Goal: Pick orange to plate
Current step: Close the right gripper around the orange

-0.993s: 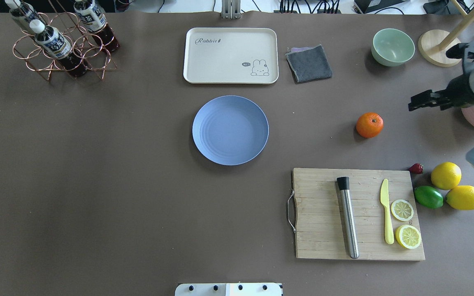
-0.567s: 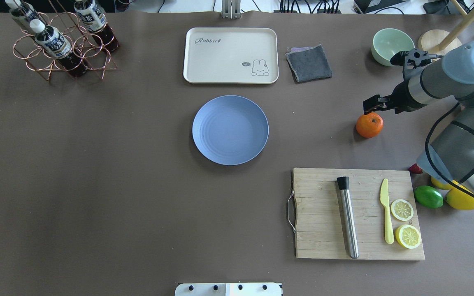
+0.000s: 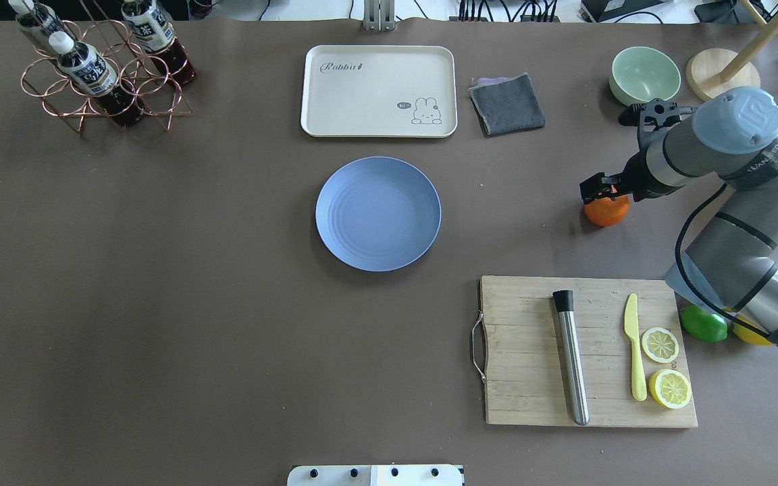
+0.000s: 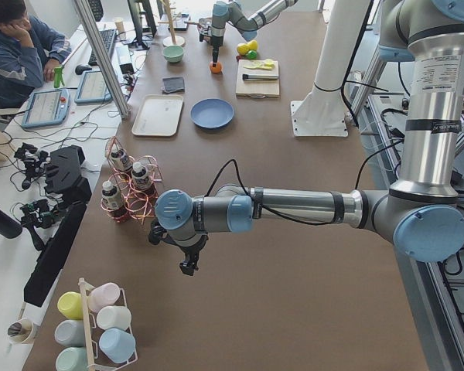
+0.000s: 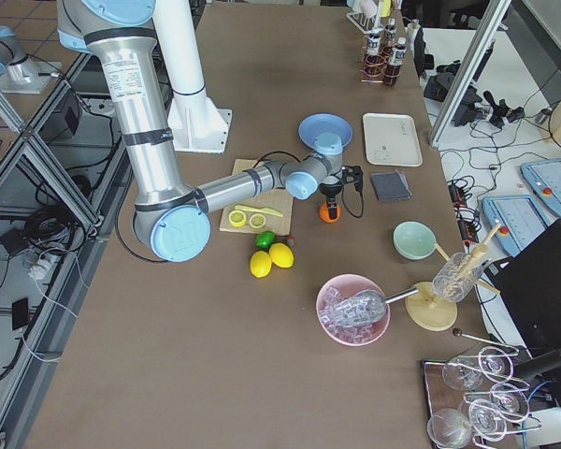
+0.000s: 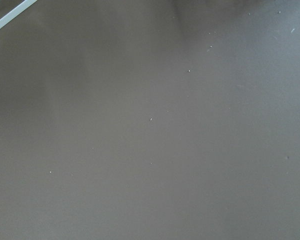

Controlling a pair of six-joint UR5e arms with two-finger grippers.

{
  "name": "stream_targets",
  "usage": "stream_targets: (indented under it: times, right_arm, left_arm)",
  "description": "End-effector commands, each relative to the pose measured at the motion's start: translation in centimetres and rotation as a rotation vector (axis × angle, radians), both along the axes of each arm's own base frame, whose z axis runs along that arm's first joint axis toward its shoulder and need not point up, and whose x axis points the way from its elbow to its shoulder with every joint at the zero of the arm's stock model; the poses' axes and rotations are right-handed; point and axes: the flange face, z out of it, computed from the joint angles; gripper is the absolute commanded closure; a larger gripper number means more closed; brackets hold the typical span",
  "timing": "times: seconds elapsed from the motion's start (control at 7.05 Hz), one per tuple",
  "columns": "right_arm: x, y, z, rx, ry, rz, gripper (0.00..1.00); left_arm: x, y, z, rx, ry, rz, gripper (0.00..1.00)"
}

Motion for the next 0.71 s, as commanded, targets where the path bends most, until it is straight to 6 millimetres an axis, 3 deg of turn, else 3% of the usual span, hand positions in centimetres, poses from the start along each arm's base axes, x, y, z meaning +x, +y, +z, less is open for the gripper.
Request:
stream_targets:
  times: [0.0, 0.57]
  right_arm:
    - [-0.97, 0.12, 1.28, -0.010, 0.019, -0.011, 0.01]
    - [-1.96, 0.66, 1.58, -0.005, 0.031, -0.021, 0.02]
  left_arm:
    - [0.01, 0.26, 0.21, -0.004, 0.001, 0.000, 0.02]
    - [0.01, 0.32, 0.21, -0.004, 0.001, 0.000, 0.02]
